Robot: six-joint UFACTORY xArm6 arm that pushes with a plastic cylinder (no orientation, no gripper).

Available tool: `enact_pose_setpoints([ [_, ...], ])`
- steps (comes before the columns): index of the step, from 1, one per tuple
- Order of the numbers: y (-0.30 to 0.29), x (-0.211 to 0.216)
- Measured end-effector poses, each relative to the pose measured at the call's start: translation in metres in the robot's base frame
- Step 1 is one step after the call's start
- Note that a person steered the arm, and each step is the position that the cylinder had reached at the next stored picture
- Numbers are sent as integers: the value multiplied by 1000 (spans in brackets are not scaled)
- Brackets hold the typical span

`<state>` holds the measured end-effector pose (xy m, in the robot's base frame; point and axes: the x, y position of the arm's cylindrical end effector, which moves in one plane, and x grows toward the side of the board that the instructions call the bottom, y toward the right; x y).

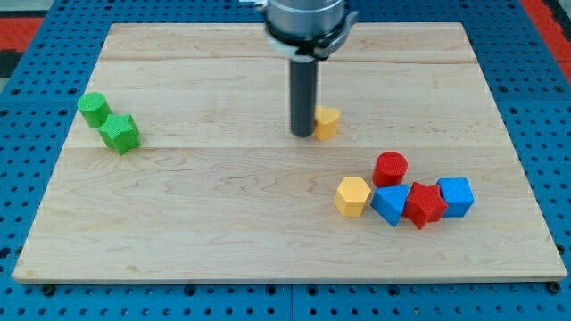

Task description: Push the yellow heart slightly downwards

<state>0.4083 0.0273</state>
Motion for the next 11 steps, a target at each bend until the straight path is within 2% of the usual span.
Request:
enact_pose_setpoints([
  [2,-12,-31],
  [3,10,-33],
  [5,89,-32],
  [6,90,-8],
  [7,58,-3],
  [8,54,-22],
  [11,39,-12],
])
